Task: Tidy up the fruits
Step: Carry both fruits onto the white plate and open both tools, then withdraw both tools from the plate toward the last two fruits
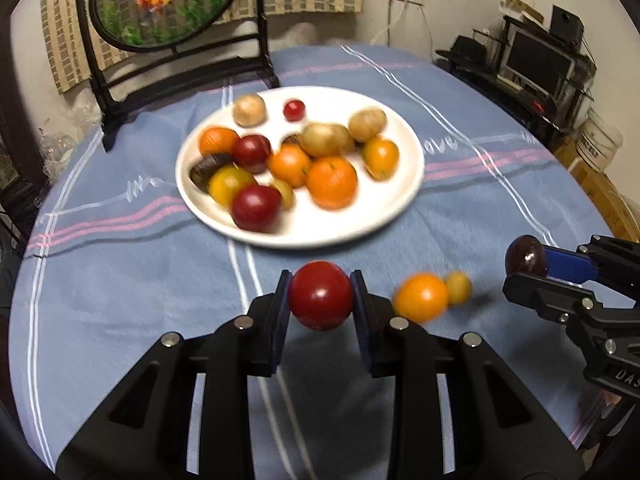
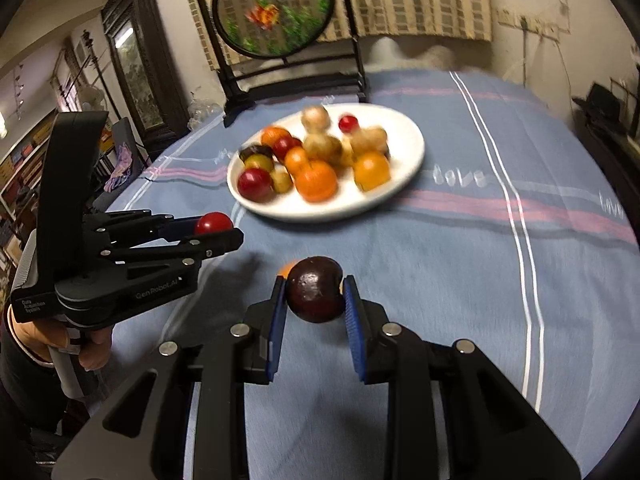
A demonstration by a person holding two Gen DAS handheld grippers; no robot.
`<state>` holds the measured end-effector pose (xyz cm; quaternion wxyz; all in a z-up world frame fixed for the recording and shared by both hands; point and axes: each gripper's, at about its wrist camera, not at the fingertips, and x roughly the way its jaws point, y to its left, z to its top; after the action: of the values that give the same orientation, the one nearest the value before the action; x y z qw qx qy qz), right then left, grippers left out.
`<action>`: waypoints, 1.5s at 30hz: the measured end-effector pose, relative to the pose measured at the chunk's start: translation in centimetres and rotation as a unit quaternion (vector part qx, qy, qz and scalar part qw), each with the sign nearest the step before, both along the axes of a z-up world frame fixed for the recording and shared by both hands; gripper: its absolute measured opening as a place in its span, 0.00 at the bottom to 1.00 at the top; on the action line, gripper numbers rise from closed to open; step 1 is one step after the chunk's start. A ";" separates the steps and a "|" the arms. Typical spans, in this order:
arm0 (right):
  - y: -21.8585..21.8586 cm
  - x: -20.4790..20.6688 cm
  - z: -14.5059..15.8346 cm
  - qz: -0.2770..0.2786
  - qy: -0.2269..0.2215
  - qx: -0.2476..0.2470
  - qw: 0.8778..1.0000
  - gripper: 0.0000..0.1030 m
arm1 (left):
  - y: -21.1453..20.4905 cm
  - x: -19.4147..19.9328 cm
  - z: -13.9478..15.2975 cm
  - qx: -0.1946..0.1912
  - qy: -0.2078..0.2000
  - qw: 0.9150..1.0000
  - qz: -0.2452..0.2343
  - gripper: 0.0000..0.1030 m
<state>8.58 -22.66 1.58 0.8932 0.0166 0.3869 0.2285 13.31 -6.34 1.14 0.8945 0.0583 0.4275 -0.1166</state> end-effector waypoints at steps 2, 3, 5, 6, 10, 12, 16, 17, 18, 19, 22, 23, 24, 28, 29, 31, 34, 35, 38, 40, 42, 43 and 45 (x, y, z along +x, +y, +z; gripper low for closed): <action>0.6 1.1 1.0 0.007 -0.011 0.001 1.000 0.27 | 0.4 1.1 1.1 -0.009 -0.010 1.000 0.003 0.29; 1.0 2.2 1.7 0.010 -0.017 0.003 1.000 0.27 | 0.6 1.7 1.6 -0.012 -0.016 1.000 0.005 0.29; 1.6 4.5 2.6 0.010 -0.020 0.014 1.000 0.27 | 0.9 3.4 2.3 -0.013 -0.028 0.999 0.015 0.29; 1.8 5.5 2.9 0.006 -0.021 0.018 1.000 0.27 | 1.0 4.0 2.6 -0.016 -0.032 0.999 0.018 0.29; 3.0 9.8 3.3 -0.018 -0.032 0.007 0.999 0.27 | 1.5 7.7 2.5 -0.024 -0.034 0.998 0.042 0.29; 3.7 11.9 2.9 -0.024 -0.027 0.005 0.999 0.27 | 1.6 9.3 2.0 -0.020 -0.024 0.998 0.049 0.29; 5.0 15.1 1.5 -0.032 -0.016 -0.009 0.999 0.27 | 1.9 11.4 1.1 -0.018 -0.013 0.998 0.062 0.29; 5.2 15.8 1.2 -0.036 -0.010 -0.011 0.999 0.27 | 2.1 12.0 0.8 -0.017 -0.008 0.998 0.068 0.29; 5.2 16.3 0.8 -0.038 -0.004 -0.013 0.999 0.28 | 2.2 12.4 0.6 -0.017 -0.005 0.997 0.072 0.29; 5.4 17.0 0.5 -0.041 0.003 -0.012 0.999 0.28 | 2.3 12.7 0.4 -0.018 -0.003 0.997 0.075 0.29; 5.3 18.2 -0.2 -0.050 0.017 -0.006 0.999 0.28 | 2.4 13.5 -0.1 -0.023 0.004 0.997 0.077 0.29; 5.1 18.7 -0.5 -0.054 0.024 -0.002 0.998 0.28 | 2.4 13.7 -0.3 -0.024 0.006 0.997 0.079 0.29; 4.9 18.9 -0.7 -0.055 0.030 0.003 0.998 0.28 | 2.4 13.9 -0.4 -0.025 0.005 0.996 0.081 0.31; 3.9 19.1 -1.2 -0.069 0.046 0.036 0.996 0.29 | 2.5 13.9 -0.2 -0.025 -0.011 0.995 0.093 0.56; 3.6 18.9 -1.2 -0.072 0.044 0.041 0.996 0.31 | 2.5 13.7 0.1 -0.022 -0.019 0.995 0.097 0.61; 3.1 18.3 -0.7 -0.077 0.037 0.043 0.995 0.31 | 2.6 13.2 0.6 -0.021 -0.029 0.995 0.096 0.63; 2.5 17.4 0.0 -0.075 0.029 0.052 0.995 0.31 | 2.7 12.4 1.2 -0.027 -0.034 0.994 0.099 0.68; 2.2 16.8 0.3 -0.075 0.025 0.058 0.995 0.31 | 2.8 12.0 1.3 -0.028 -0.034 0.994 0.098 0.69; 1.6 15.4 0.7 -0.071 0.022 0.066 0.995 0.31 | 2.9 10.4 1.7 -0.025 -0.039 0.994 0.098 0.74; 1.0 14.0 0.8 -0.069 0.023 0.068 0.995 0.31 | 2.9 9.4 1.8 -0.021 -0.042 0.994 0.097 0.76; 0.2 12.6 0.7 -0.071 0.025 0.072 0.995 0.31 | 2.8 8.0 1.9 -0.018 -0.042 0.994 0.097 0.81; -0.2 11.9 0.6 -0.073 0.028 0.072 0.994 0.31 | 2.8 7.3 1.9 -0.016 -0.041 0.994 0.096 0.82; -1.1 10.5 0.2 -0.083 0.038 0.068 0.993 0.31 | 2.6 5.6 1.8 -0.012 -0.043 0.995 0.093 0.85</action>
<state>19.03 -23.73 1.74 0.8905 0.1181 0.4015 0.1786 18.89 -3.75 2.94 0.9196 0.0125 0.3911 -0.0359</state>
